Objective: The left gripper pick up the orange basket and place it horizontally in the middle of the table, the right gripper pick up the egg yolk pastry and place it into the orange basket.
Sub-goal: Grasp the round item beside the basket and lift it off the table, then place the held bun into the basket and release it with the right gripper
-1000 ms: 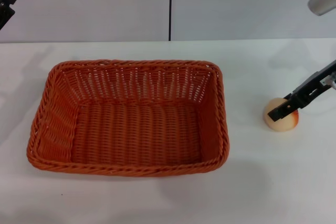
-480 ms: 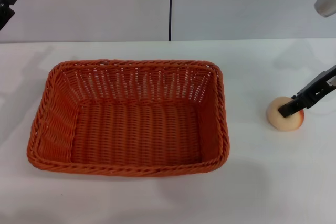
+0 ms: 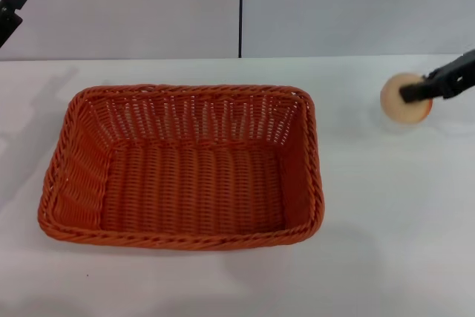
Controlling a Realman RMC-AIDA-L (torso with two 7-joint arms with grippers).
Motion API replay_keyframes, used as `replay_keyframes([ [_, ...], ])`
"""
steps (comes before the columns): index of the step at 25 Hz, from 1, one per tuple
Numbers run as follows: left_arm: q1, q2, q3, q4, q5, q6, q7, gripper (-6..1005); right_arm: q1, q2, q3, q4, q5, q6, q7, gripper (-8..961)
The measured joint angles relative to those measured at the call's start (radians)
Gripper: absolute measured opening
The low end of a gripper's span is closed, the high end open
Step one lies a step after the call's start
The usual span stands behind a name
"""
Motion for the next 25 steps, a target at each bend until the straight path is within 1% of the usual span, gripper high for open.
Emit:
replay_keyframes([
  [1, 0.001, 0.000, 0.000, 0.000, 0.000, 0.003, -0.002, 799, -0.040, 0.000, 0.001, -0.065, 0.080, 0.005, -0.009, 289],
  [2, 0.001, 0.000, 0.000, 0.000, 0.000, 0.003, -0.002, 799, -0.040, 0.000, 0.001, -0.065, 0.080, 0.005, -0.009, 277],
  [4, 0.001, -0.001, 0.000, 0.000, 0.000, 0.008, -0.005, 799, -0.083, 0.007, 0.002, -0.139, 0.179, 0.010, -0.028, 252],
  [5, 0.001, -0.001, 0.000, 0.000, 0.000, 0.009, -0.005, 799, -0.106, 0.011, 0.002, -0.176, 0.250, 0.010, -0.044, 240],
  [6, 0.001, -0.001, 0.000, 0.000, 0.000, 0.009, -0.005, 799, -0.141, 0.018, 0.003, -0.218, 0.376, 0.006, -0.085, 234],
  [7, 0.001, -0.001, 0.000, 0.000, 0.000, 0.012, -0.006, 799, -0.141, 0.018, 0.003, -0.218, 0.376, 0.006, -0.085, 227],
  [8, 0.001, -0.001, 0.000, 0.000, 0.000, 0.012, -0.006, 799, -0.155, 0.020, 0.004, -0.229, 0.434, -0.001, -0.109, 221],
  [10, 0.001, -0.002, 0.000, 0.000, -0.001, 0.017, -0.008, 799, -0.178, 0.024, 0.004, -0.238, 0.578, -0.028, -0.184, 208],
  [11, 0.000, -0.003, 0.000, -0.002, -0.001, 0.019, -0.008, 799, -0.186, 0.025, 0.001, -0.219, 0.696, -0.069, -0.267, 202],
  [12, 0.000, -0.003, 0.000, -0.002, -0.001, 0.019, -0.008, 799, -0.186, 0.025, 0.001, -0.219, 0.696, -0.069, -0.267, 193],
  [15, 0.000, -0.003, 0.000, -0.002, -0.001, 0.019, -0.008, 799, -0.178, 0.028, -0.006, -0.156, 0.838, -0.125, -0.371, 165],
  [17, -0.002, -0.003, 0.000, -0.008, -0.001, 0.020, -0.009, 799, -0.156, 0.034, -0.010, -0.101, 0.891, -0.164, -0.427, 152],
  [21, -0.009, -0.003, 0.000, -0.025, -0.002, 0.022, -0.004, 799, -0.088, 0.046, -0.031, 0.006, 0.897, -0.214, -0.507, 138],
  [25, -0.011, -0.002, 0.000, -0.032, -0.002, 0.022, -0.001, 799, -0.039, 0.049, -0.124, 0.069, 0.873, -0.207, -0.547, 123],
])
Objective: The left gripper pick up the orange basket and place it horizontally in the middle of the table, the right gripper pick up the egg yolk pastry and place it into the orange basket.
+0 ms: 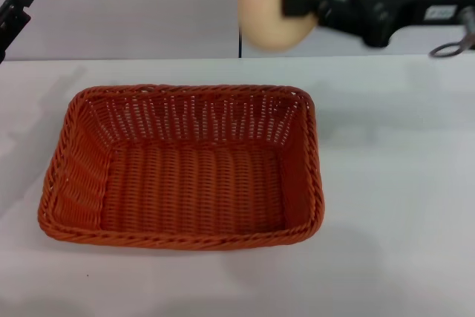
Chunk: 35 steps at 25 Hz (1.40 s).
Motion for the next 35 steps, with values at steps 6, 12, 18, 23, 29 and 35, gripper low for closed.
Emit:
replay_keyframes([
  [6, 0.000, 0.000, -0.001, -0.002, -0.001, -0.001, 0.000, 799, 0.018, 0.015, -0.040, -0.031, -0.074, 0.016, 0.036, 120],
  [12, 0.003, 0.001, -0.002, -0.002, -0.001, -0.001, -0.001, 799, -0.007, 0.013, -0.002, -0.054, -0.070, 0.006, 0.036, 285],
  [18, 0.001, 0.002, -0.002, -0.001, -0.007, 0.000, -0.002, 799, -0.082, 0.021, 0.101, -0.113, -0.035, 0.003, 0.016, 659],
  [23, 0.004, 0.002, -0.002, -0.001, -0.016, 0.000, -0.001, 799, -0.177, 0.040, 0.273, -0.035, 0.129, 0.031, -0.157, 768],
  [29, 0.012, 0.001, -0.003, -0.002, -0.053, -0.006, 0.003, 799, -0.267, 0.050, 0.509, 0.336, 0.424, 0.095, -0.615, 768],
  [35, 0.040, 0.001, -0.017, -0.051, -0.198, -0.015, 0.074, 799, -0.343, 0.061, 0.657, 0.490, 0.597, 0.093, -0.785, 768],
])
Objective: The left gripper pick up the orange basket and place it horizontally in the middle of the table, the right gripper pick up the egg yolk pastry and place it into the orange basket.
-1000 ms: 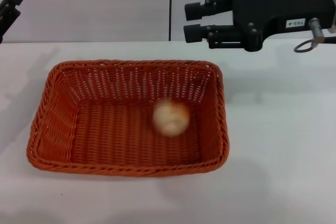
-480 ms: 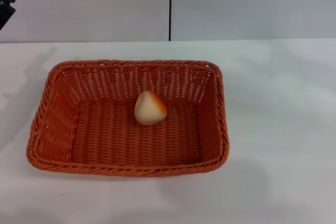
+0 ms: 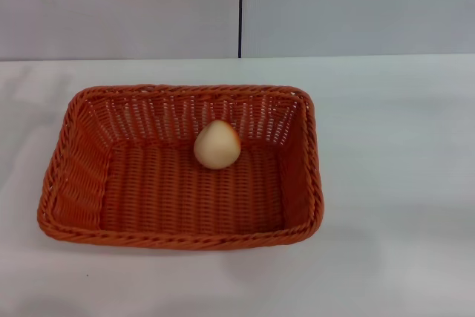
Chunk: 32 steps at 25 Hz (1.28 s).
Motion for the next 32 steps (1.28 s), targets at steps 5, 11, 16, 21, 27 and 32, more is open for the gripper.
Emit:
replay_keyframes([
  [5, 0.015, -0.001, -0.017, -0.073, -0.093, 0.024, 0.108, 799, -0.043, 0.002, 0.025, 0.102, 0.139, 0.003, -0.086, 768],
  [11, 0.017, -0.003, -0.023, -0.101, -0.116, 0.048, 0.150, 799, -0.054, 0.002, 0.036, 0.145, 0.182, 0.010, -0.099, 767],
  [16, 0.024, -0.005, -0.024, -0.130, -0.129, 0.072, 0.225, 799, -0.045, 0.003, 0.064, 0.165, 0.186, 0.030, -0.100, 767],
  [21, 0.045, -0.004, -0.027, -0.146, -0.140, 0.085, 0.246, 799, -0.037, 0.006, 0.067, 0.177, 0.187, 0.046, -0.119, 767],
  [27, 0.050, -0.004, -0.030, -0.149, -0.141, 0.079, 0.293, 799, -0.017, 0.006, 0.118, 0.252, 0.189, 0.027, -0.149, 767],
  [32, 0.050, -0.003, -0.048, -0.162, -0.141, 0.083, 0.310, 799, -0.003, 0.007, 0.172, 0.328, 0.191, -0.011, -0.149, 768],
])
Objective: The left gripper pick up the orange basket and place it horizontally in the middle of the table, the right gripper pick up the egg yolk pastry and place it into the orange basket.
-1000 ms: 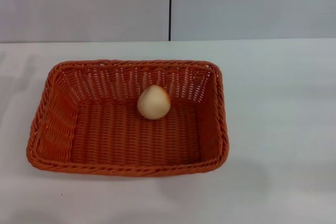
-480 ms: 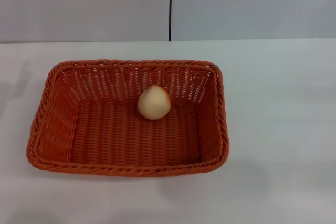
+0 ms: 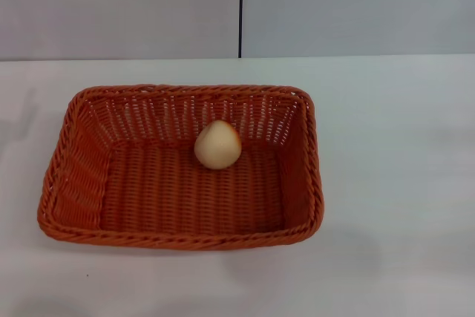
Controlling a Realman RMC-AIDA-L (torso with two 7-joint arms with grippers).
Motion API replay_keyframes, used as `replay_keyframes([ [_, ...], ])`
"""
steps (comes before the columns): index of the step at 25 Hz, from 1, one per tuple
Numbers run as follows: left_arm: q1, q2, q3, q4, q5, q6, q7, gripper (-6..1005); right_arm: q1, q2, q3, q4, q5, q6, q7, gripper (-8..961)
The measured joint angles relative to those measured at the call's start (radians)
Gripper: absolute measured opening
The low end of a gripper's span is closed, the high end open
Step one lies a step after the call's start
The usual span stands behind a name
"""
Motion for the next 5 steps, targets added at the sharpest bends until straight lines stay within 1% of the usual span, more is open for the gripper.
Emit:
replay_keyframes([
  [5, 0.000, 0.002, -0.003, 0.000, 0.000, -0.002, 0.000, 799, 0.001, 0.002, -0.013, 0.039, -0.011, -0.040, -0.002, 768],
])
